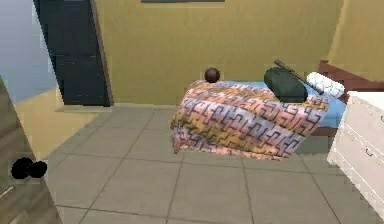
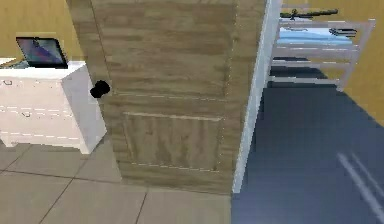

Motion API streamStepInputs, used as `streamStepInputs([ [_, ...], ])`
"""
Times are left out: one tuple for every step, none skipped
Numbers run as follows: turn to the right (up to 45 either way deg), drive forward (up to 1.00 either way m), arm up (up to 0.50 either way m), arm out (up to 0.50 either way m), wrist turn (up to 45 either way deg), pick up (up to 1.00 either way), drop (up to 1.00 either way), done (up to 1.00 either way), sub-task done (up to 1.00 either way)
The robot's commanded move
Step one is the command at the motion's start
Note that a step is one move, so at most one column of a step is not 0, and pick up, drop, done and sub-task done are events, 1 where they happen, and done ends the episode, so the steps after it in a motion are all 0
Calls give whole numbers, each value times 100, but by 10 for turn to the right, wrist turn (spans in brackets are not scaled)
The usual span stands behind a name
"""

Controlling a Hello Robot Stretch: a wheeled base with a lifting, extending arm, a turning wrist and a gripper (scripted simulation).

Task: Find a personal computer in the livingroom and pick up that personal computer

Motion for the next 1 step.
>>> streamStepInputs([
  [0, 80, 0, 0, 0, 0, 0, 0, 0],
])
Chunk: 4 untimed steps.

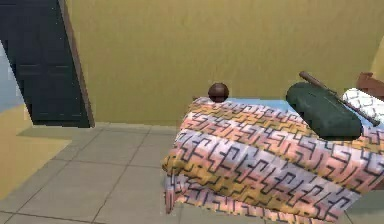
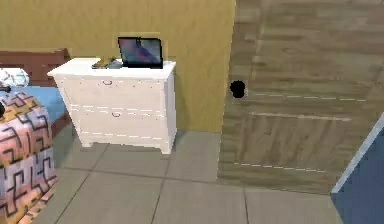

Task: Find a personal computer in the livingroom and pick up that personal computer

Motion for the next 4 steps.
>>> streamStepInputs([
  [-450, 0, 0, 0, 0, 0, 0, 0, 0],
  [-30, 0, 0, 0, 0, 0, 0, 0, 0],
  [0, 100, 0, 0, 0, 0, 0, 0, 0],
  [0, 100, 0, 0, 0, 0, 0, 0, 0],
])
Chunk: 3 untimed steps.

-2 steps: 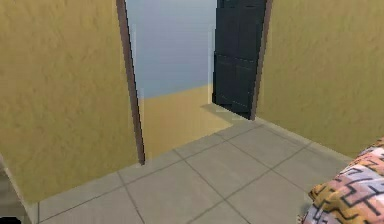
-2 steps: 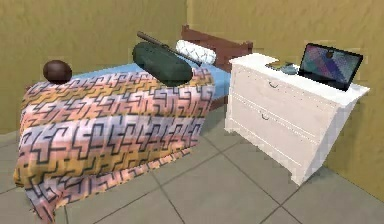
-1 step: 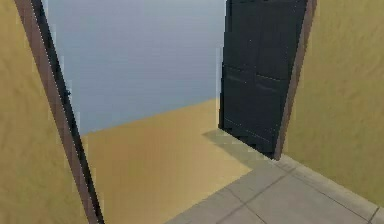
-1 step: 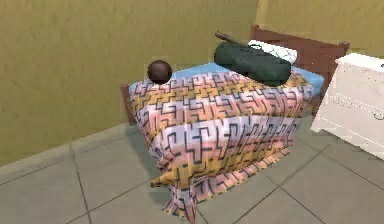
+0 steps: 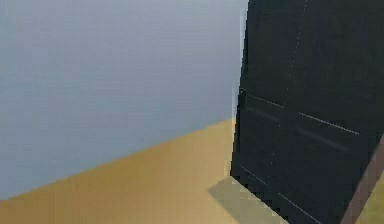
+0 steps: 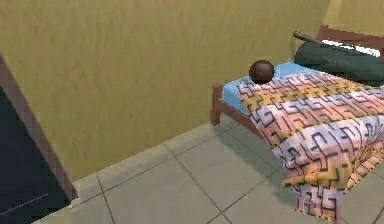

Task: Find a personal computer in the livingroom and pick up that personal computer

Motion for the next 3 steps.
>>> streamStepInputs([
  [0, 100, 0, 0, 0, 0, 0, 0, 0],
  [0, 50, 0, 0, 0, 0, 0, 0, 0],
  [-30, 0, 0, 0, 0, 0, 0, 0, 0],
])
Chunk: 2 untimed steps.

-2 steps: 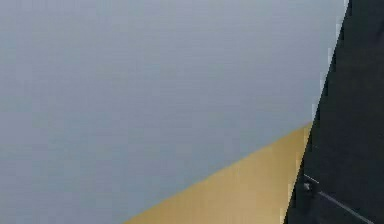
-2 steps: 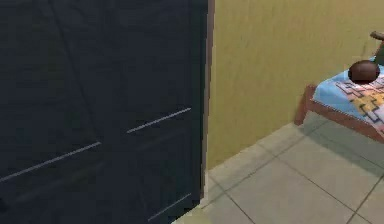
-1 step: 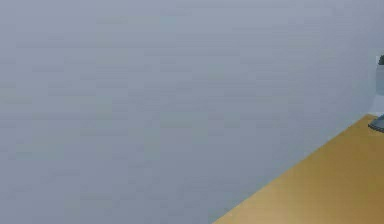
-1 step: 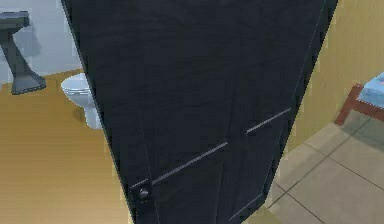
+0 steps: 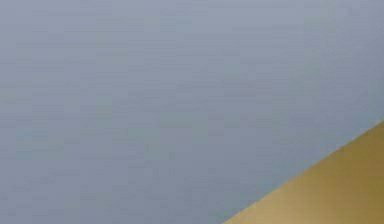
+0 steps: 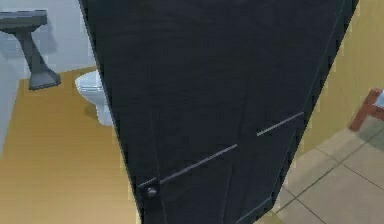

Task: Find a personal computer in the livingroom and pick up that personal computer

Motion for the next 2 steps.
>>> streamStepInputs([
  [0, 35, 0, 0, 0, 0, 0, 0, 0],
  [450, 0, 0, 0, 0, 0, 0, 0, 0],
])
